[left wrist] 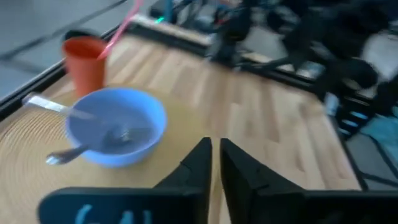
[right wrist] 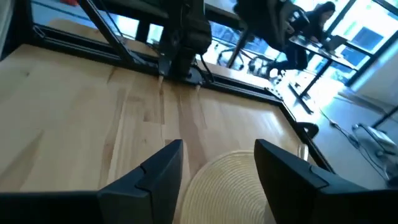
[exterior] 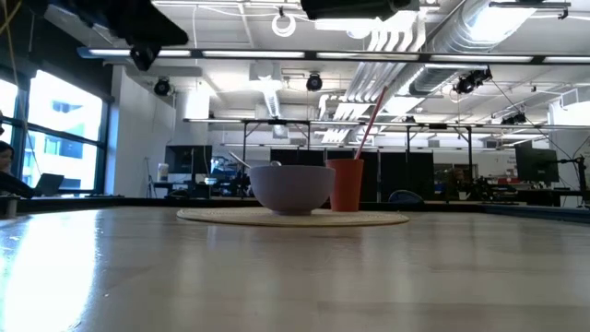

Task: Pick & Place Utensil
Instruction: Return to Home Position

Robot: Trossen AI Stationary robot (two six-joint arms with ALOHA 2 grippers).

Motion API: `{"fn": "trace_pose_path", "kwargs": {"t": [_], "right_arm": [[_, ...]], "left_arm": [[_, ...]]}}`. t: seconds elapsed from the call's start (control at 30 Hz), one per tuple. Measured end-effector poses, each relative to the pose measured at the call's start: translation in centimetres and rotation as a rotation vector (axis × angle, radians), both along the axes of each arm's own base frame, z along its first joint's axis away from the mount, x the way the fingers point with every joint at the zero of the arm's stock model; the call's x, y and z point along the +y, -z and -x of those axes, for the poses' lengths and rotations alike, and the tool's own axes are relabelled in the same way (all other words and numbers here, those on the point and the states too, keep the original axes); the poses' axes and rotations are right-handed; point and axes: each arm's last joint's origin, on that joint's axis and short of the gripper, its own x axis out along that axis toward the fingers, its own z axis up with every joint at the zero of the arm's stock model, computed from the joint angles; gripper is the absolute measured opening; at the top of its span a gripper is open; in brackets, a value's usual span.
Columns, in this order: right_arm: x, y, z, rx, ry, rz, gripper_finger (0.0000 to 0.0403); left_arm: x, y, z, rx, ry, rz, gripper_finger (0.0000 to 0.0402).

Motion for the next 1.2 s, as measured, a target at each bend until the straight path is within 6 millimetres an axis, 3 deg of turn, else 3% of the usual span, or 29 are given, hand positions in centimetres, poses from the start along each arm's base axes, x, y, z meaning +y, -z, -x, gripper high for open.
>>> {"fn": "trace_pose_path", "kwargs": {"t": [0.13, 0.43, 0.8, 1.2], "right_arm": [[-1.5, -1.3, 0.1, -0.022, -0.037, 0.002, 0.0192], [-4.5, -6.0, 2.0, -0.150, -0.101, -0.003, 0.0192], [-5.3, -8.2, 3.6, -0.209, -0.191, 0.009, 0.0183], [-5.4, -8.2, 4.2, -0.177, -0.229, 0.004, 0.0181]], "left_arm": [[-1.3, 0.8, 1.9, -0.059, 0.107, -0.060, 0.0004], [-2.4, 2.2, 4.5, -0.166, 0.202, -0.121, 0.0007], [-2.6, 4.1, 3.7, -0.325, 0.257, -0.129, 0.0007], [-2.4, 4.2, 3.7, -0.314, 0.189, -0.130, 0.0007]]}}
